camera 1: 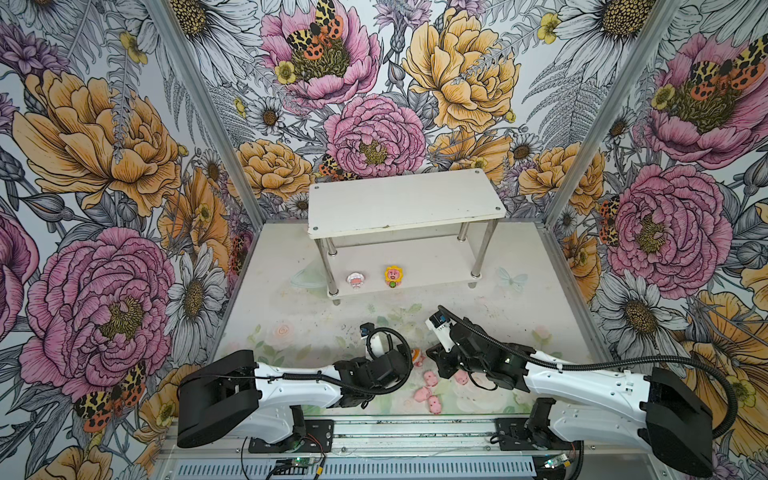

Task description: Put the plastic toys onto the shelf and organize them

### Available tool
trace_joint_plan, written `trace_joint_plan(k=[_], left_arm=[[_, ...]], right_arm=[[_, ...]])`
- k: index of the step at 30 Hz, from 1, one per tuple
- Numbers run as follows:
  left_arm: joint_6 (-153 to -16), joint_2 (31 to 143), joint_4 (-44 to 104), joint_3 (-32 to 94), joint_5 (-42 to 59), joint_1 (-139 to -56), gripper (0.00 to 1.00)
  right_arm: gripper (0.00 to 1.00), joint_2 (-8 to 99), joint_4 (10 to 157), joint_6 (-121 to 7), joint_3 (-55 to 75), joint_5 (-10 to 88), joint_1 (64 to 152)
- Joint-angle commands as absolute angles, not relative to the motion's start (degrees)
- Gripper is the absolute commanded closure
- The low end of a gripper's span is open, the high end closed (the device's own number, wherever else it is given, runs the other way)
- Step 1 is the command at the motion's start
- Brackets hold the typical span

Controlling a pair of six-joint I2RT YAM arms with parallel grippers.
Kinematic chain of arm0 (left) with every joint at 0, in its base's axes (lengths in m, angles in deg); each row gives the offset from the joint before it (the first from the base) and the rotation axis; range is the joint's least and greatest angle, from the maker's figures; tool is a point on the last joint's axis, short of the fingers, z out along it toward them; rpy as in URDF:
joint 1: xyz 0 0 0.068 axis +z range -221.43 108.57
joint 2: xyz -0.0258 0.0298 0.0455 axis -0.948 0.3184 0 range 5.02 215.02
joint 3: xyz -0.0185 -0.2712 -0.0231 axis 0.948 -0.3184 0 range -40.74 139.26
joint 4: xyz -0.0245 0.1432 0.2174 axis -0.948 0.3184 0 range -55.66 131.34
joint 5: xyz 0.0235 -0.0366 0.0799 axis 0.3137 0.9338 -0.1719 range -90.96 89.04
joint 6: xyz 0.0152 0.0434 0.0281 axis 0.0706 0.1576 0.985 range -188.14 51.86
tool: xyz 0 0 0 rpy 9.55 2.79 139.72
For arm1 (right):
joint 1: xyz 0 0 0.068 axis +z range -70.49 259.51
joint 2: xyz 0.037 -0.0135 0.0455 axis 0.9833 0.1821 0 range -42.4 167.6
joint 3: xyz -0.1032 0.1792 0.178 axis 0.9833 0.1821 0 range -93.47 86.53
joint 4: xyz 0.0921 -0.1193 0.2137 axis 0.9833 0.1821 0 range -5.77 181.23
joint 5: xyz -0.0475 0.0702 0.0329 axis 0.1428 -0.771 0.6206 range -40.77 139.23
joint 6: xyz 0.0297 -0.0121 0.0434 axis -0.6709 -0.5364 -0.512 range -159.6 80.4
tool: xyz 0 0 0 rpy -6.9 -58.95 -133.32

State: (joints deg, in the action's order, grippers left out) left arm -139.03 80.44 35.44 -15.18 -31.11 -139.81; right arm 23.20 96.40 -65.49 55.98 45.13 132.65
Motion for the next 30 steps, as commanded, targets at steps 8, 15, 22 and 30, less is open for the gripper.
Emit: trace_joint_plan(k=[8,15,22,30], left_arm=[[-137.66,73.92,31.72,-21.21,-27.50,-135.52,0.03],[-138.07,63.84,36.27,-25.05,-29.15,-134.25,0.01],[-136.18,55.35,41.10,-27.01,-29.69,-133.28,0.01],[-133.89,56.26,40.67,-26.99,-28.12,-132.70,0.01]], right_arm=[[1.00,42.33,93.72,-66.81,46.70,35.01,132.97],[0.98,47.62,89.14,-69.26,42.81,28.44,134.68],[0.96,44.67,88.04,-70.43,42.57,25.77,132.99],[0.56,34.55,100.44,-69.10,42.05,30.82,125.28]])
